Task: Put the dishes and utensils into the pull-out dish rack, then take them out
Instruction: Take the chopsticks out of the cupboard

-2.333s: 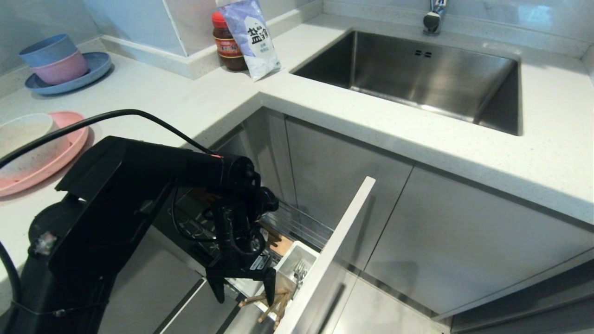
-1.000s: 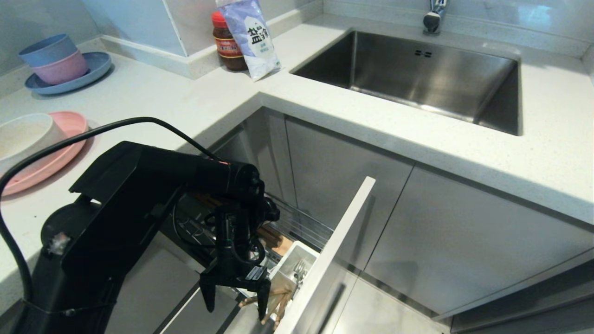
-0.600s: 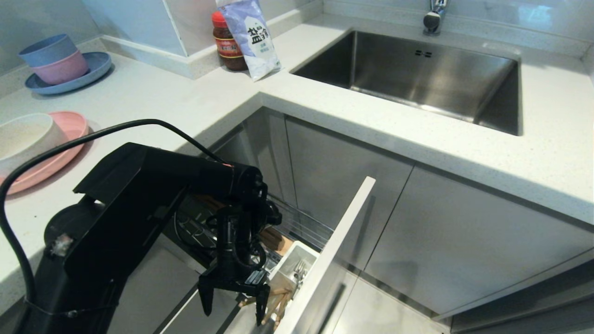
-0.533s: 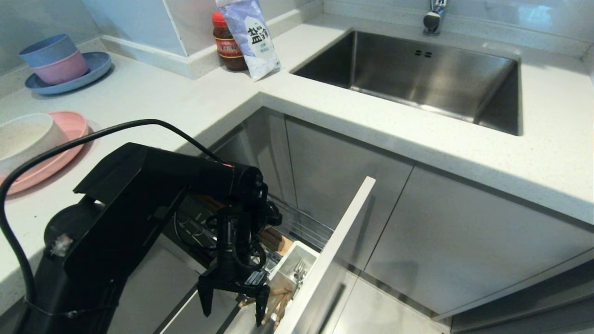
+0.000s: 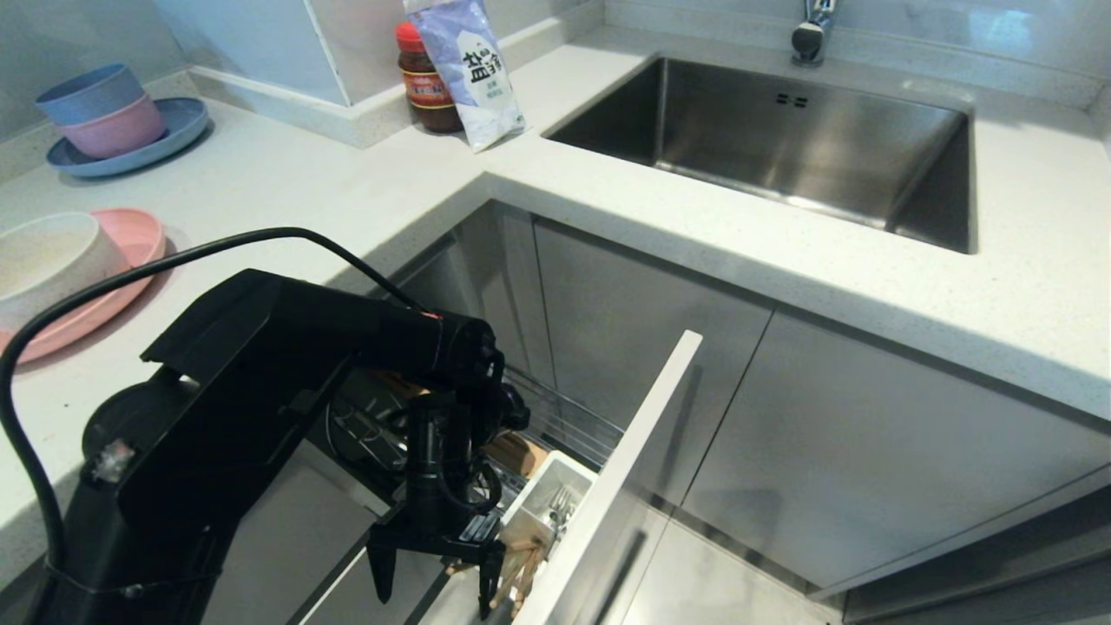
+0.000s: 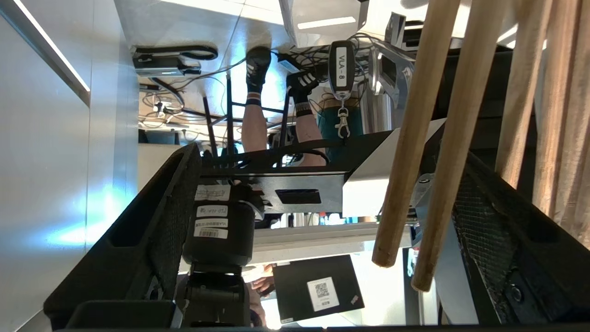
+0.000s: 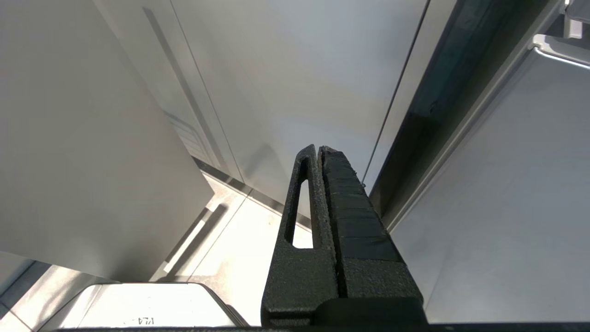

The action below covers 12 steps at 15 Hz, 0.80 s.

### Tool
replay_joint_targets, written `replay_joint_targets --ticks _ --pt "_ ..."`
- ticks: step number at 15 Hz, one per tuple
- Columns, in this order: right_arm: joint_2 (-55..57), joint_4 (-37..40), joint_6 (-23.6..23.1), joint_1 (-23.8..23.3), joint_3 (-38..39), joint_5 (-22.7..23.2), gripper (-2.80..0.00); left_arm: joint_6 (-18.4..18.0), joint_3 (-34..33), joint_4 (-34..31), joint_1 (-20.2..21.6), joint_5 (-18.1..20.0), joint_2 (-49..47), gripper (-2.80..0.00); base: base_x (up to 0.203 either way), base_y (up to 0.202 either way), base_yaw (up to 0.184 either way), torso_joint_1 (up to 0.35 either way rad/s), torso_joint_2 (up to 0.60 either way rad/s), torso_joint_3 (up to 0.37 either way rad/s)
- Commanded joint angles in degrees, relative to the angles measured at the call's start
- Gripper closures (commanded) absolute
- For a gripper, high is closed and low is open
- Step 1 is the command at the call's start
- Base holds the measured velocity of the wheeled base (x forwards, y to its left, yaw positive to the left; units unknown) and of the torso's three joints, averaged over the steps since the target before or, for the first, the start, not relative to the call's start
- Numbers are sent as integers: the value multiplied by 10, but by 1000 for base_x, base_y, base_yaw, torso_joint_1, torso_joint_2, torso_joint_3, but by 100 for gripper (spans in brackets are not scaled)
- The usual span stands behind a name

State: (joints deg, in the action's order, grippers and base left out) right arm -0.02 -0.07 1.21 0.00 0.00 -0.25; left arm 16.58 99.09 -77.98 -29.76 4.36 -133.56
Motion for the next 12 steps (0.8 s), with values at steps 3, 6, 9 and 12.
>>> replay_joint_targets --ticks 3,6,9,12 --pt "-2 0 0 0 1 0 0 25 -6 13 -7 0 -1 -280 0 0 0 0 0 0" --pt "-2 0 0 0 1 0 0 27 -6 18 -7 0 -2 -280 0 0 0 0 0 0" --pt "-2 0 0 0 1 0 0 28 -4 17 -6 0 -1 0 0 0 0 0 0 0" --pt "-2 0 0 0 1 0 0 37 -2 19 -7 1 0 0 0 0 0 0 0 0"
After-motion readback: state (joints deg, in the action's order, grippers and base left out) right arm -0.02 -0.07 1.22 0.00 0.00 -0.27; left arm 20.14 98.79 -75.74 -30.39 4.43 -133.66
